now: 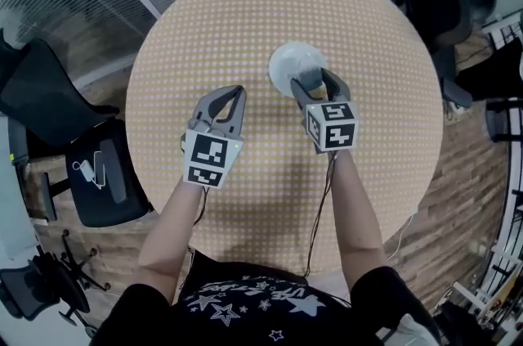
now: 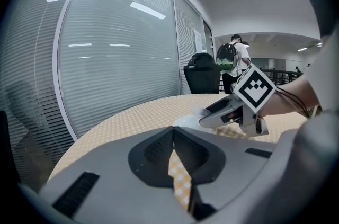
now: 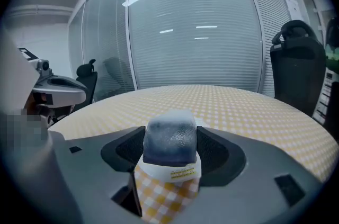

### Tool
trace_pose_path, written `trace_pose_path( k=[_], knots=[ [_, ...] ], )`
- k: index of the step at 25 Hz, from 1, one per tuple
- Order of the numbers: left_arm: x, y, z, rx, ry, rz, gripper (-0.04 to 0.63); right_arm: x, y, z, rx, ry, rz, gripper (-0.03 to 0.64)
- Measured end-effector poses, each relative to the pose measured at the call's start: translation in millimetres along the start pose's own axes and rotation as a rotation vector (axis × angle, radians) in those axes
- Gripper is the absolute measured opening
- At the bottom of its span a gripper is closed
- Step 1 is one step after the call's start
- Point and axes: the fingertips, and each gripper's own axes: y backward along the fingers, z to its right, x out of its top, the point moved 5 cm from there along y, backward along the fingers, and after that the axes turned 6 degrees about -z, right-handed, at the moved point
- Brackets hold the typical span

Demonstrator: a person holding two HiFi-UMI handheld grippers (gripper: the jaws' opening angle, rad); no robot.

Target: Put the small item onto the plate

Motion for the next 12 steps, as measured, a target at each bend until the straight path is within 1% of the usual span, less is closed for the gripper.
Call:
trace_pose_path(
  k=[6, 12],
  knots=[
    [-7, -10, -6, -0.003, 0.009, -0.018, 0.009, -6, -22, 0, -0.005, 0.034, -0.077, 0.296],
    [-11, -8, -8, -0.010, 0.029, -0.019, 0.009, -5, -35, -1, -0.006, 0.089, -0.121, 0.296]
  ],
)
